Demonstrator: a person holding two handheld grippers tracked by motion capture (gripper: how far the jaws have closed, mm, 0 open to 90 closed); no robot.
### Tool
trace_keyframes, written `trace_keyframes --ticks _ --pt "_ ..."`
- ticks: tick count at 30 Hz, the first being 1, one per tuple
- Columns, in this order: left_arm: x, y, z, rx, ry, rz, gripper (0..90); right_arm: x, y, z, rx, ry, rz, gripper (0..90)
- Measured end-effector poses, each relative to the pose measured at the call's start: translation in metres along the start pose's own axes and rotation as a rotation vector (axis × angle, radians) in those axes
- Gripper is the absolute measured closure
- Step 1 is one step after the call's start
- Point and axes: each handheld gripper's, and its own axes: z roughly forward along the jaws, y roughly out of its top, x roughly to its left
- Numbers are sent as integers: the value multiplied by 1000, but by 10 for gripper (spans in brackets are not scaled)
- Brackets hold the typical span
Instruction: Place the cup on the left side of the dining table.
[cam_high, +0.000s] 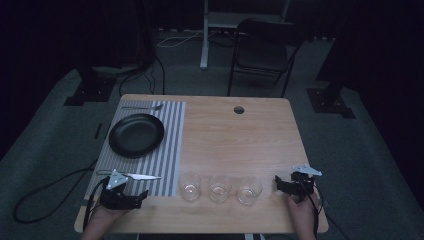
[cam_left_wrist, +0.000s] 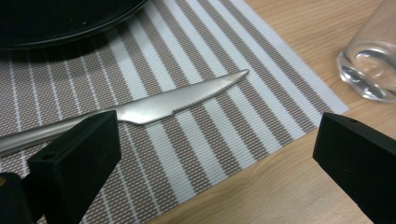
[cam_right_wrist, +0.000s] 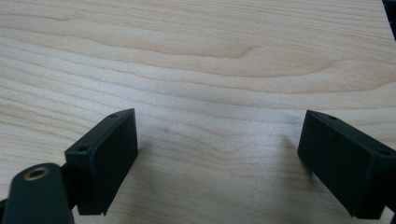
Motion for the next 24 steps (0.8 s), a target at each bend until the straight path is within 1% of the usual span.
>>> trace_keyframes --ticks 1,5,11,13,14,17,18,22,24 --pt "-1 1 0 -1 -11 7 14 0 0 0 0 0 0 116" --pt "-7 4 0 -8 -27 28 14 0 0 0 0 0 0 116" --pt "-14 10 -2 -21 -74 57 14 0 0 0 0 0 0 116" --pt "-17 12 -2 -25 -77 65 14 0 0 0 0 0 0 116" --pt "-18 14 -2 -25 -87 67 14 0 0 0 0 0 0 116" --pt "-21 17 -1 -25 -102 82 15 0 0 0 0 0 0 116" --pt "-22 18 -1 -27 -101 85 14 0 0 0 0 0 0 116" --pt "-27 22 0 -27 -123 109 14 0 0 0 0 0 0 116" --pt "-30 25 0 -33 -125 115 14 0 0 0 0 0 0 116"
